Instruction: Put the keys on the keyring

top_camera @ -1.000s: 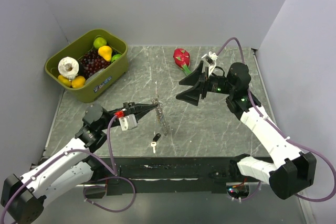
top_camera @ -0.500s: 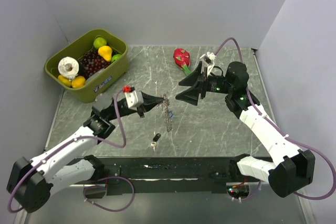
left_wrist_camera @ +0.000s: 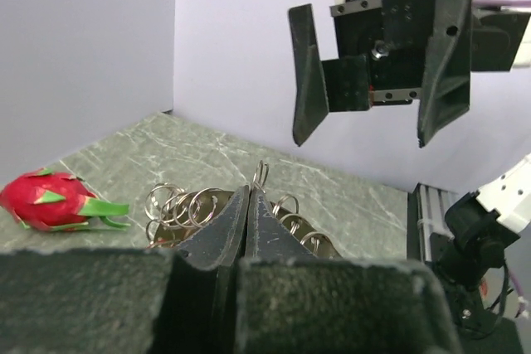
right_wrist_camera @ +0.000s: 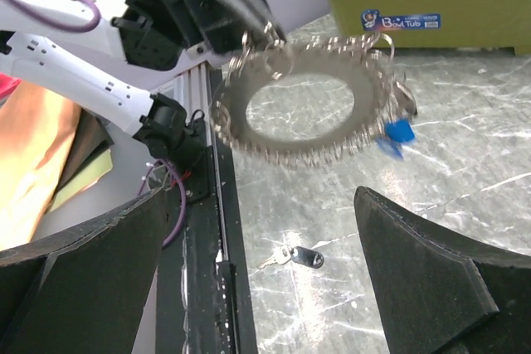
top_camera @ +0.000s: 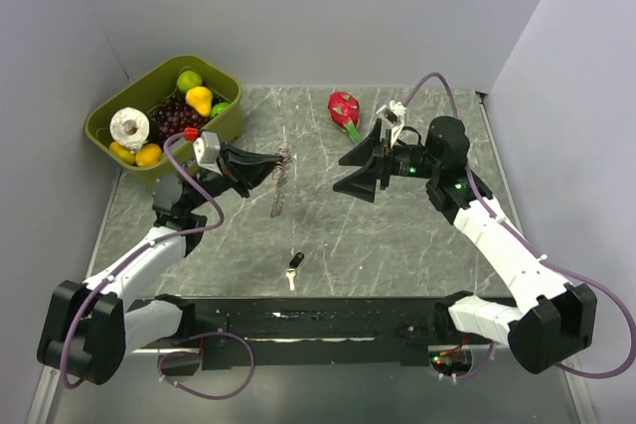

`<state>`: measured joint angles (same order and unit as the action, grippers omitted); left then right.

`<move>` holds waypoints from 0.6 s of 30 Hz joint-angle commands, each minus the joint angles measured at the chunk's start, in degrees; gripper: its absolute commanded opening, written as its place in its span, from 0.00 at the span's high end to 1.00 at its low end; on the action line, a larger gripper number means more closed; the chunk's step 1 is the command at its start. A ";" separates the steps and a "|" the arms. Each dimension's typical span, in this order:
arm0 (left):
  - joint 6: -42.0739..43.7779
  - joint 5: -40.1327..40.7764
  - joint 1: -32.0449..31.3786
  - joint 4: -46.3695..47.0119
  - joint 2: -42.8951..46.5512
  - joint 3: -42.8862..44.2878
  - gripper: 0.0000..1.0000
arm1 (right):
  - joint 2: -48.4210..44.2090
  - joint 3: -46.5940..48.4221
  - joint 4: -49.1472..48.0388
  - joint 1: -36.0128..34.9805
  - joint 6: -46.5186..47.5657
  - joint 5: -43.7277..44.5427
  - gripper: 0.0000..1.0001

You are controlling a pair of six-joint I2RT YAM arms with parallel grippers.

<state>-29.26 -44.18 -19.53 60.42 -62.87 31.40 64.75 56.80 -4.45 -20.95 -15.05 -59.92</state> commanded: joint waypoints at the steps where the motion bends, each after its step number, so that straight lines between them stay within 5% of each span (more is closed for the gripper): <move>1: -5.99 -3.62 2.65 6.82 -0.67 1.21 0.99 | 0.11 3.06 0.66 0.30 2.21 -1.78 0.00; 7: 0.94 -3.10 5.99 -3.18 1.25 1.39 0.99 | 1.42 3.05 5.40 -0.32 5.81 -0.37 0.00; 18: 2.88 -2.67 16.36 -7.51 4.86 -2.47 0.99 | 7.66 4.91 22.45 -14.98 17.85 19.74 0.00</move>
<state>-28.14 -47.13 -6.33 52.25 -61.56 30.35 70.46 59.44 11.84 -31.03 -2.44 -49.80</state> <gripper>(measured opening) 0.021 0.994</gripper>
